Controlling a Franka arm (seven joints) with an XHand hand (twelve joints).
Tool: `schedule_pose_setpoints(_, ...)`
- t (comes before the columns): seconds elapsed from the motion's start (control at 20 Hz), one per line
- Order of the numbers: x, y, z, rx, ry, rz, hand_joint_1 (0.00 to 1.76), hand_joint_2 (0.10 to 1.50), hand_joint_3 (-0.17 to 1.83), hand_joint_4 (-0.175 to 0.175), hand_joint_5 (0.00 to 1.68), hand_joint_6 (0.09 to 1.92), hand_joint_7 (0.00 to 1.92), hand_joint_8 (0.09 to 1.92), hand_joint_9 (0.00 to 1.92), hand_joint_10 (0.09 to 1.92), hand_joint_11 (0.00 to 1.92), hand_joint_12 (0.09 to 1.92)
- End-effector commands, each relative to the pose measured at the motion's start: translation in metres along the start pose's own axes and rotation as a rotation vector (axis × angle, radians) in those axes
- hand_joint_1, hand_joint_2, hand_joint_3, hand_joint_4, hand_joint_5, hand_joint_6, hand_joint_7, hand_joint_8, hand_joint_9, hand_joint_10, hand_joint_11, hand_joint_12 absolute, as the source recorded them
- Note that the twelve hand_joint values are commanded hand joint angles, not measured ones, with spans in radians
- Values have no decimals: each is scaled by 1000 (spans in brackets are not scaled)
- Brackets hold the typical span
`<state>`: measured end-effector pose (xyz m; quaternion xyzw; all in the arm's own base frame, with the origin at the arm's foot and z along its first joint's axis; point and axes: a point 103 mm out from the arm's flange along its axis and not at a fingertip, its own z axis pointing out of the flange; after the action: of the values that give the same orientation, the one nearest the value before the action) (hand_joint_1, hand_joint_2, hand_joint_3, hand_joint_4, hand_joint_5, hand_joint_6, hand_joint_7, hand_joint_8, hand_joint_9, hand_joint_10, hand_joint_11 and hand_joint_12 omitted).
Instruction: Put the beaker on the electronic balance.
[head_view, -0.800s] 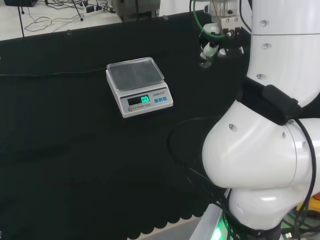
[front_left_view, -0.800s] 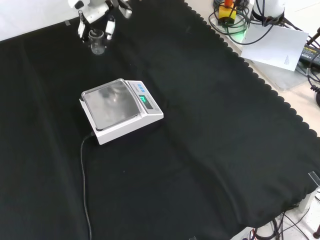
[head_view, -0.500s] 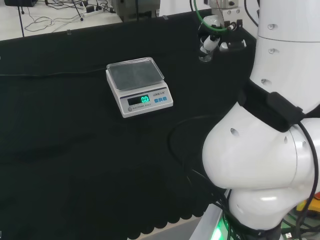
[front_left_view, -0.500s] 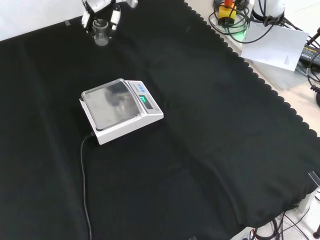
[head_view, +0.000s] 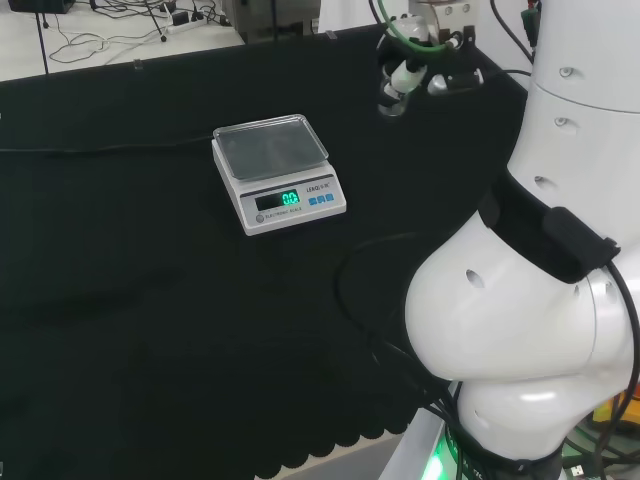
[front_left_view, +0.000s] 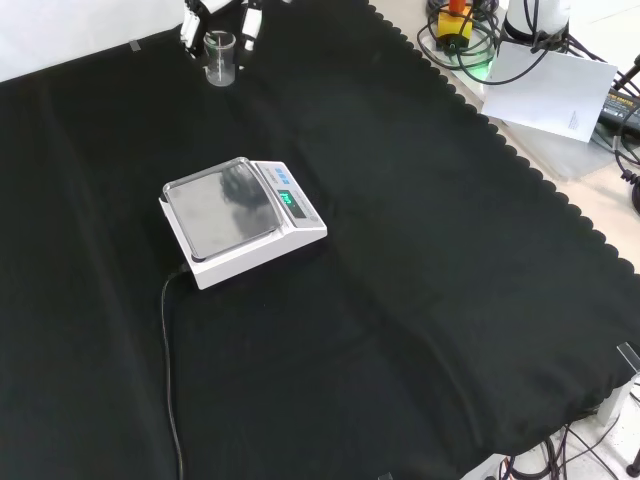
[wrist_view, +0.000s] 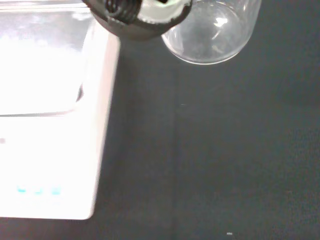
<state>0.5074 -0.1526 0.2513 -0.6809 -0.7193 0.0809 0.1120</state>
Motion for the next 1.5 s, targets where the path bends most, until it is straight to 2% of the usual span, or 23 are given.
schedule_pose_setpoints(0.05, 38, 10, -1, 16, -4, -72, 1126, 1164, 39, -175, 853, 1201, 874, 941, 1048, 799, 1144, 891)
schedule_pose_setpoints(0.75, 116, 62, 9, 50, -48, -209, 1127, 1165, 35, -175, 856, 1198, 881, 938, 1050, 803, 1149, 887)
schedule_pose_setpoints(1.1, 133, 86, 23, 90, -68, -228, 1127, 1166, 33, -175, 856, 1197, 884, 937, 1051, 806, 1150, 887)
schedule_pose_setpoints(1.5, 143, 112, 43, 131, -48, -251, 1127, 1166, 32, -175, 857, 1196, 887, 936, 1052, 808, 1151, 887)
